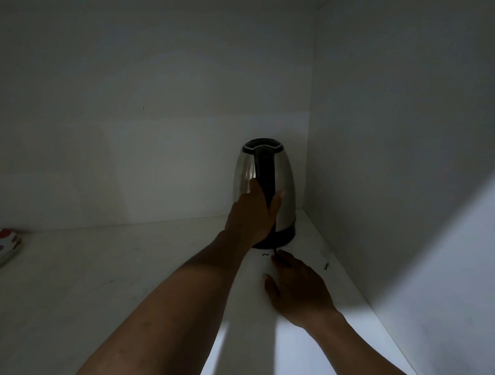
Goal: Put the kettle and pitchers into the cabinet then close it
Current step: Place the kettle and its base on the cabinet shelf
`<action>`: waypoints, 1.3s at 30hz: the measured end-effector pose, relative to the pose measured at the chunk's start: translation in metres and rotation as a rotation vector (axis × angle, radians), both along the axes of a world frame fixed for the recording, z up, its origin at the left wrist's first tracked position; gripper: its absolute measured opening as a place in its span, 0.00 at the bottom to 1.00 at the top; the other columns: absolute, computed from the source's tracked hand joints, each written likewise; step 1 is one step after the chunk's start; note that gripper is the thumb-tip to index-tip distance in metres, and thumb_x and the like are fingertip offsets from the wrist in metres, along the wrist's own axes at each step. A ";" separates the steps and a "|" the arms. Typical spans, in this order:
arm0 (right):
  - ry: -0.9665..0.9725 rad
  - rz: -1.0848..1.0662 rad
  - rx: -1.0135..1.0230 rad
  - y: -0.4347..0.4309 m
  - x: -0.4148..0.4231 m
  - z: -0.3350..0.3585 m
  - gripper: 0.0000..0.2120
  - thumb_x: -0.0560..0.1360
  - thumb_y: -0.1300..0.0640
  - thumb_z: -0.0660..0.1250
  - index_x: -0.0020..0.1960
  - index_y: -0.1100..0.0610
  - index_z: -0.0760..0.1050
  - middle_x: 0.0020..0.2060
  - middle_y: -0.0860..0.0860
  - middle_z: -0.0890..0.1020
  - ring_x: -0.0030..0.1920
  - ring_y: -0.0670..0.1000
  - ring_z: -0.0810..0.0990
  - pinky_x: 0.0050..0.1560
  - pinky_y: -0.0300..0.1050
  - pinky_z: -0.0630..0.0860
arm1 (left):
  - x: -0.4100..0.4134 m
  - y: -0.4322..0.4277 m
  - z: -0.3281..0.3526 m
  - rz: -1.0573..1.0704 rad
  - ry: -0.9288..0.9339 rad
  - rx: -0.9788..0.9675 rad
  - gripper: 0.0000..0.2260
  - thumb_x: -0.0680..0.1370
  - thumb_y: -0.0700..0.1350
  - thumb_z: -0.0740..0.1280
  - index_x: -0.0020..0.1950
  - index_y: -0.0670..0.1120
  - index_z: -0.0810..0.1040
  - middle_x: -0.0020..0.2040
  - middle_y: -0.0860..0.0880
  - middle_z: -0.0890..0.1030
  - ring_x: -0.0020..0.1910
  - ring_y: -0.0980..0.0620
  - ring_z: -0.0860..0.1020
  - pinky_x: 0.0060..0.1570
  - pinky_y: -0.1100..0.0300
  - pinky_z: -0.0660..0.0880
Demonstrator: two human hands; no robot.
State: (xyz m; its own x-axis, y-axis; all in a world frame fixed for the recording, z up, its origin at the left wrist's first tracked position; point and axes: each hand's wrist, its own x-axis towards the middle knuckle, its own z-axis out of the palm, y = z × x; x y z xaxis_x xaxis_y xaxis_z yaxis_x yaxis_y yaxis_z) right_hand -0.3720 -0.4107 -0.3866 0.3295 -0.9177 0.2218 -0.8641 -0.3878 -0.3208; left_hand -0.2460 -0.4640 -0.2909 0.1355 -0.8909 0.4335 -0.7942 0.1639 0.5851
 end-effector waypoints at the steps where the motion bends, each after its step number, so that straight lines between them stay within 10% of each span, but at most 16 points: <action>1: 0.002 -0.002 -0.003 0.000 0.000 0.000 0.28 0.81 0.43 0.54 0.78 0.54 0.60 0.78 0.50 0.62 0.74 0.53 0.66 0.72 0.46 0.63 | 0.000 0.002 0.000 -0.002 0.008 0.012 0.35 0.81 0.64 0.56 0.76 0.38 0.58 0.59 0.36 0.79 0.53 0.39 0.81 0.51 0.44 0.81; 18: 0.001 -0.030 -0.009 0.011 -0.002 0.000 0.28 0.82 0.45 0.53 0.79 0.52 0.57 0.79 0.50 0.60 0.76 0.53 0.62 0.72 0.47 0.62 | 0.006 0.038 0.008 -0.047 0.028 0.121 0.29 0.80 0.60 0.63 0.72 0.41 0.65 0.60 0.40 0.79 0.55 0.41 0.80 0.49 0.52 0.78; 23: 0.076 -0.002 -0.066 0.041 -0.015 0.003 0.30 0.75 0.47 0.55 0.72 0.59 0.71 0.71 0.59 0.73 0.66 0.61 0.76 0.58 0.55 0.78 | 0.025 0.077 0.017 -0.071 -0.052 0.253 0.34 0.78 0.64 0.63 0.78 0.49 0.57 0.67 0.40 0.76 0.62 0.39 0.77 0.60 0.48 0.76; 39: 0.134 -0.098 -0.007 0.277 -0.050 0.059 0.31 0.78 0.45 0.61 0.78 0.52 0.60 0.76 0.53 0.66 0.74 0.56 0.66 0.70 0.56 0.67 | 0.018 0.323 0.005 -0.170 -0.214 0.256 0.30 0.78 0.55 0.66 0.77 0.49 0.60 0.71 0.43 0.73 0.67 0.42 0.74 0.65 0.45 0.73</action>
